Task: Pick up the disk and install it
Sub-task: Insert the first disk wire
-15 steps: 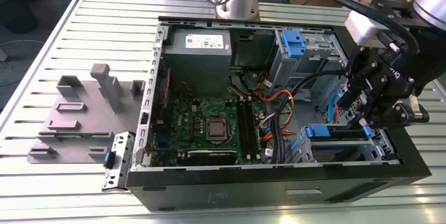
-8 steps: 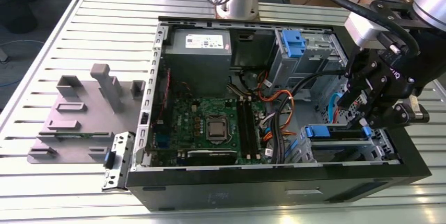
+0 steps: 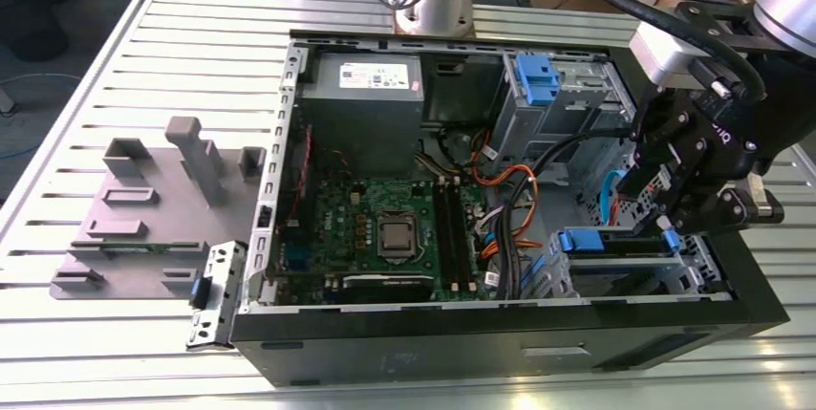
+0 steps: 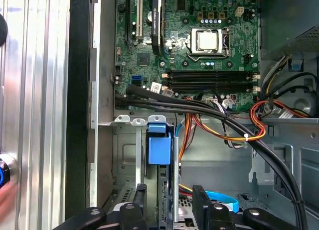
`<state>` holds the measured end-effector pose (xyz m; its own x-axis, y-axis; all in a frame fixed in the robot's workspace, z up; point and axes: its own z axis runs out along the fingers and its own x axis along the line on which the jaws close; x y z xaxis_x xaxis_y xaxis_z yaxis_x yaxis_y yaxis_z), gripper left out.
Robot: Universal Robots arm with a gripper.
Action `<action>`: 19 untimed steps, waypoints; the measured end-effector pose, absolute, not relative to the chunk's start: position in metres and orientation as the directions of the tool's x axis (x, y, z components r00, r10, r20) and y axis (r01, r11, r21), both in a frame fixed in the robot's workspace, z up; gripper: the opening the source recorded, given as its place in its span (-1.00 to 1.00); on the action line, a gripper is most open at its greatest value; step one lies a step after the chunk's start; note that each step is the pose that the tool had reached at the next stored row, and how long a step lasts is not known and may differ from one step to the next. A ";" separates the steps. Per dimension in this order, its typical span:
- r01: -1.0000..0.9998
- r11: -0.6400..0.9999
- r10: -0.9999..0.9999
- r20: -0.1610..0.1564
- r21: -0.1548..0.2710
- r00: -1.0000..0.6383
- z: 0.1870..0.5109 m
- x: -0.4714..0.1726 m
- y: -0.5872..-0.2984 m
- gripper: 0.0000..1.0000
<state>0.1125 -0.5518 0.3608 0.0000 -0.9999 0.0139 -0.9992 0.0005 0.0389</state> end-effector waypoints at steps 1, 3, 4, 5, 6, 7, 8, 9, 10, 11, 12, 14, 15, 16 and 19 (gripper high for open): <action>-0.999 0.001 -1.000 0.014 0.039 0.000 0.361 0.113 -0.552 -0.02; -0.999 0.001 -1.000 0.014 0.039 0.000 0.361 0.113 -0.552 -0.02; -0.999 0.001 -1.000 0.014 0.039 0.000 0.361 0.113 -0.552 -0.02; -0.999 0.001 -1.000 0.014 0.039 0.000 0.361 0.113 -0.552 -0.02; -0.999 0.001 -1.000 0.014 0.039 0.000 0.361 0.113 -0.552 -0.02; -0.999 0.001 -1.000 0.014 0.039 0.000 0.361 0.113 -0.552 -0.02; -0.999 0.001 -1.000 0.014 0.039 0.000 0.361 0.113 -0.552 -0.02; -0.999 0.001 -1.000 0.014 0.039 0.000 0.362 0.113 -0.552 -0.02; -0.999 0.001 -1.000 0.014 0.039 0.000 0.363 0.113 -0.552 -0.02; -0.999 0.001 -1.000 0.014 0.039 0.000 0.364 0.113 -0.552 -0.02; -0.999 0.001 -1.000 0.014 0.039 0.000 0.366 0.113 -0.552 -0.02; -0.999 0.001 -1.000 0.014 0.039 0.000 0.367 0.113 -0.552 -0.02; -0.999 0.001 -1.000 0.014 0.039 0.000 0.367 0.113 -0.552 -0.02; -0.999 0.001 -1.000 0.014 0.039 0.000 0.368 0.113 -0.552 -0.02; -0.999 0.001 -1.000 0.014 0.039 0.000 0.370 0.113 -0.552 -0.02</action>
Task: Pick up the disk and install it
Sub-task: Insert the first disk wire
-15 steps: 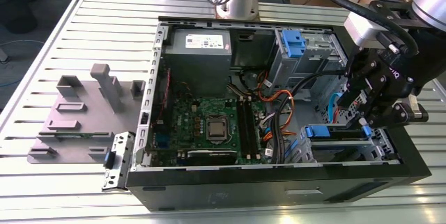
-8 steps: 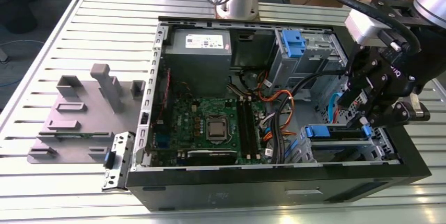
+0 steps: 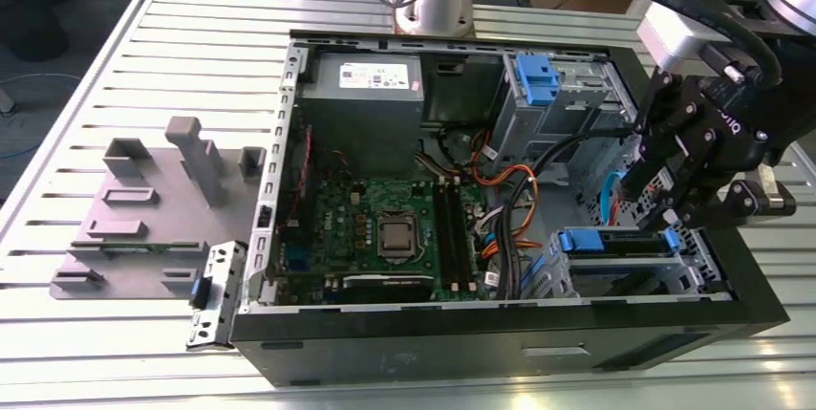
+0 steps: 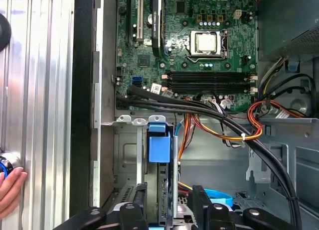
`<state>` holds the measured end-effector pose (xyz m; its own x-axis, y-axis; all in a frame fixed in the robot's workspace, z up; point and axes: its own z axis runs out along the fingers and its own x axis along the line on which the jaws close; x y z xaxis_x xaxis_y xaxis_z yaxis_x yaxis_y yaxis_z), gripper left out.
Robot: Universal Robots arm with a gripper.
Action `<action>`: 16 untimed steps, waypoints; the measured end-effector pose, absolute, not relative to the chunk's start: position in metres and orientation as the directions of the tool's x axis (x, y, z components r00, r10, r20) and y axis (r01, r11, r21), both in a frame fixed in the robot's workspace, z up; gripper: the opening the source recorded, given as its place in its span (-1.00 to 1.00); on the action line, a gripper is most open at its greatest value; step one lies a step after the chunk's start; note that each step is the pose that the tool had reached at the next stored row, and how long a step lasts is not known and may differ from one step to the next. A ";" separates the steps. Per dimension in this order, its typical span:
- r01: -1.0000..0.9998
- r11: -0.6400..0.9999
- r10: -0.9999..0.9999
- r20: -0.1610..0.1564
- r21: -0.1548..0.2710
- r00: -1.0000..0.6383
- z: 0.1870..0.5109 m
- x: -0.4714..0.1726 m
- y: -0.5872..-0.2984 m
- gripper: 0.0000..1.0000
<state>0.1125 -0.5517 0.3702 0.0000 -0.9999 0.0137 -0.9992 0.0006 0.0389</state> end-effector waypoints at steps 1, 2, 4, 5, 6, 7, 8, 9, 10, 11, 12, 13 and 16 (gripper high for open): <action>-0.999 0.001 -1.000 0.014 0.039 0.000 0.370 0.113 -0.552 -0.02; -0.999 0.001 -1.000 0.014 0.039 0.000 0.370 0.113 -0.552 -0.02; -0.999 0.001 -1.000 0.014 0.039 0.000 0.371 0.113 -0.551 -0.02; -0.999 0.000 -1.000 0.014 0.039 0.000 0.371 0.113 -0.550 -0.02; -0.999 0.001 -1.000 0.014 0.039 0.000 0.371 0.113 -0.549 -0.02; -0.999 0.001 -1.000 0.014 0.039 0.000 0.371 0.113 -0.548 -0.02; -0.999 0.001 -1.000 0.014 0.039 0.000 0.371 0.113 -0.546 -0.02; -0.999 0.001 -1.000 0.014 0.039 0.000 0.371 0.113 -0.545 -0.02; -0.999 0.001 -1.000 0.014 0.039 0.000 0.370 0.113 -0.545 -0.02; -0.999 0.001 -1.000 0.014 0.039 0.000 0.370 0.113 -0.544 -0.02; -0.999 0.001 -1.000 0.014 0.039 0.000 0.370 0.113 -0.544 -0.02; -0.999 0.001 -1.000 0.014 0.039 0.000 0.369 0.113 -0.543 -0.02; -0.999 0.001 -1.000 0.015 0.039 0.000 0.367 0.114 -0.543 -0.02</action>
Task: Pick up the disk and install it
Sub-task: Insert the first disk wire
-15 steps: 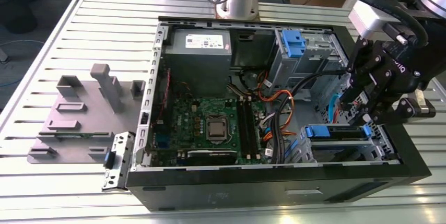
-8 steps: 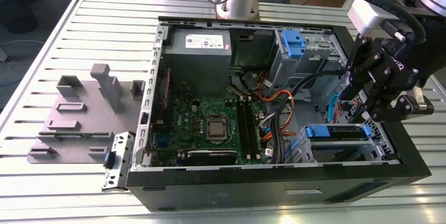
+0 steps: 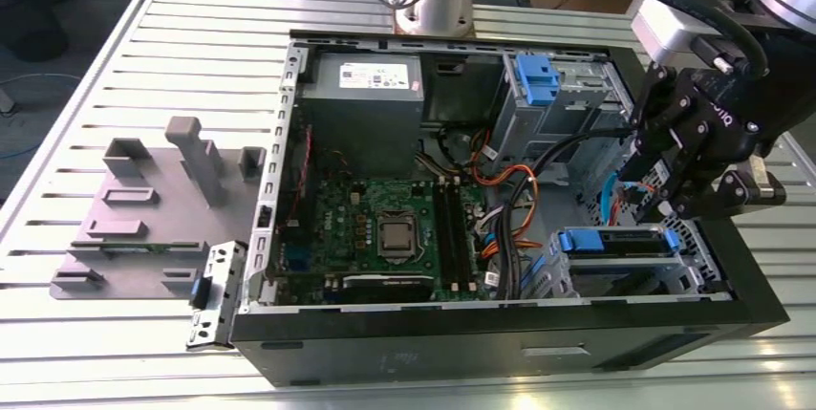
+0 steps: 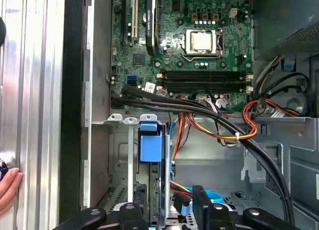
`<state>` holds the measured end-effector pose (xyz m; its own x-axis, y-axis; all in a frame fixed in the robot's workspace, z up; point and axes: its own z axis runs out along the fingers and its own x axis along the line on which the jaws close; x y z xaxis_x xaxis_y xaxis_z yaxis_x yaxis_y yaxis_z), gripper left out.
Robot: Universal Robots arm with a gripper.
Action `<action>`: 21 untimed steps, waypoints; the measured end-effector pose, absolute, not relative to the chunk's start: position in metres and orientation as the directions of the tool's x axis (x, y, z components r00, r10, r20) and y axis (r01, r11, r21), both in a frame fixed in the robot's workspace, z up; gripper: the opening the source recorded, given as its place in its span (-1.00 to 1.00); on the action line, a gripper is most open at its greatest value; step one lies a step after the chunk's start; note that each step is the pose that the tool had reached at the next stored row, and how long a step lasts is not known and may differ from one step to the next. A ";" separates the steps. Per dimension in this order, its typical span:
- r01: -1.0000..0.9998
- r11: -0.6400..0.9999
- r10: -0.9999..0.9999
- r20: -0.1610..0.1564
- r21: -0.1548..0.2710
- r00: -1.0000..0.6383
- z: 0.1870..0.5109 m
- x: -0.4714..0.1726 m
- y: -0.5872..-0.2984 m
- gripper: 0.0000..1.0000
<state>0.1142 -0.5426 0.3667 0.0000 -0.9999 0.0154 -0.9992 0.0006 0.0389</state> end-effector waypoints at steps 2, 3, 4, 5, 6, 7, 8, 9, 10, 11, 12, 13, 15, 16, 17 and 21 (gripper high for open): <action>-0.999 0.001 -1.000 0.016 0.039 0.000 0.366 0.116 -0.542 -0.02; -0.999 0.001 -1.000 0.016 0.039 0.000 0.366 0.118 -0.542 -0.02; -0.999 0.001 -1.000 0.016 0.039 0.000 0.365 0.119 -0.542 -0.02; -0.999 0.001 -1.000 0.016 0.039 0.000 0.365 0.120 -0.542 -0.02; -0.999 0.001 -1.000 0.016 0.039 0.000 0.364 0.121 -0.542 -0.02; -0.999 0.001 -1.000 0.016 0.039 0.000 0.363 0.121 -0.542 -0.02; -0.999 0.001 -1.000 0.016 0.039 0.000 0.362 0.121 -0.542 -0.02; -0.999 0.001 -1.000 0.016 0.039 0.000 0.361 0.121 -0.542 -0.02; -0.999 0.001 -1.000 0.016 0.039 0.000 0.360 0.121 -0.542 -0.02; -0.999 0.001 -1.000 0.016 0.039 0.000 0.360 0.121 -0.542 -0.02; -0.999 0.001 -1.000 0.016 0.039 0.000 0.360 0.121 -0.542 -0.02; -0.999 0.001 -1.000 0.016 0.039 0.000 0.360 0.121 -0.542 -0.02; -0.999 0.001 -1.000 0.016 0.039 0.000 0.358 0.121 -0.542 -0.02; -0.999 0.001 -1.000 0.016 0.039 0.000 0.357 0.121 -0.542 -0.02; -0.999 0.001 -1.000 0.016 0.039 0.000 0.357 0.121 -0.542 -0.02; -0.999 0.001 -1.000 0.016 0.039 0.000 0.357 0.121 -0.542 -0.02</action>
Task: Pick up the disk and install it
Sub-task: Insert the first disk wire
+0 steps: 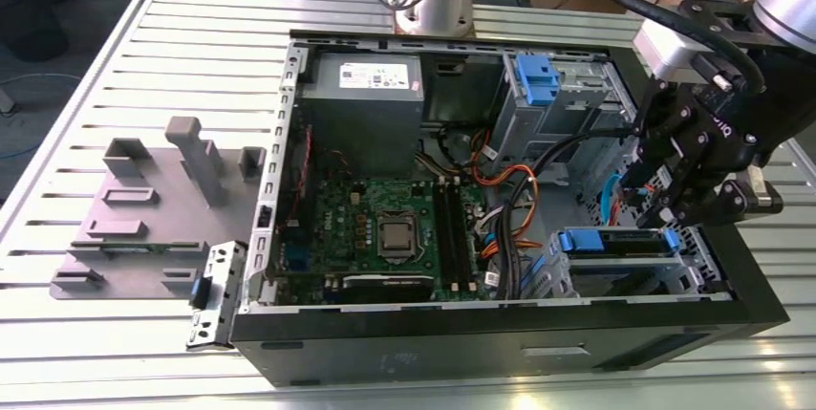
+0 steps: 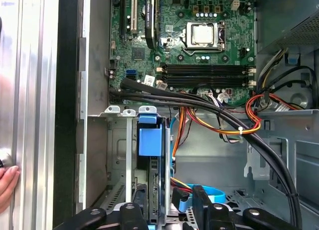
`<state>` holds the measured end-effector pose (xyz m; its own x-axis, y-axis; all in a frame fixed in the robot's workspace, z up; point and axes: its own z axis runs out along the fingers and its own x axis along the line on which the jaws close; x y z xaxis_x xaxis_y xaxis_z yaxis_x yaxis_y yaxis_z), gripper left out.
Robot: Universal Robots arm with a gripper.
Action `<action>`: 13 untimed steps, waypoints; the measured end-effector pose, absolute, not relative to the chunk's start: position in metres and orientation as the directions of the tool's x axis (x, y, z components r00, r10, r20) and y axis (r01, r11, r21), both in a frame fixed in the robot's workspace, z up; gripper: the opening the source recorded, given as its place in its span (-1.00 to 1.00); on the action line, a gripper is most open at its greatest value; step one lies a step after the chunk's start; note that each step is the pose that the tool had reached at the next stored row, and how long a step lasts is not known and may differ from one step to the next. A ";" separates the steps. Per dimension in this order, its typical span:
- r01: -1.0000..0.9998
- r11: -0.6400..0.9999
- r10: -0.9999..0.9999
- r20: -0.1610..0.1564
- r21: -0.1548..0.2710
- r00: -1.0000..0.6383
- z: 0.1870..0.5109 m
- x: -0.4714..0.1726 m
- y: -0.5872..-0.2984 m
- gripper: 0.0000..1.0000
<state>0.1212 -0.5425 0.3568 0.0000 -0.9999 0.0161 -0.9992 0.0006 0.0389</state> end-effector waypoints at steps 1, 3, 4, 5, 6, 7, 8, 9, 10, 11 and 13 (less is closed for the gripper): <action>-0.999 0.001 -1.000 0.016 0.039 0.000 0.357 0.121 -0.542 -0.02; -0.999 0.001 -1.000 0.016 0.039 0.000 0.357 0.121 -0.542 -0.02; -0.999 0.001 -1.000 0.016 0.039 0.000 0.357 0.121 -0.542 -0.04; -0.999 0.001 -1.000 0.016 0.039 0.000 0.357 0.121 -0.542 -0.17; -0.999 0.001 -1.000 0.016 0.039 0.000 0.357 0.121 -0.542 -0.29; -0.999 0.001 -1.000 0.016 0.039 0.000 0.357 0.121 -0.542 -0.29; -0.999 0.001 -1.000 0.016 0.039 0.000 0.357 0.121 -0.542 -0.41; -0.999 0.001 -1.000 0.016 0.039 0.000 0.357 0.121 -0.542 -0.53; -0.999 0.001 -1.000 0.016 0.039 0.000 0.357 0.121 -0.542 -0.53; -0.999 0.001 -1.000 0.016 0.039 0.000 0.356 0.121 -0.542 -0.65; -0.999 0.001 -1.000 0.016 0.039 0.000 0.356 0.121 -0.542 -0.68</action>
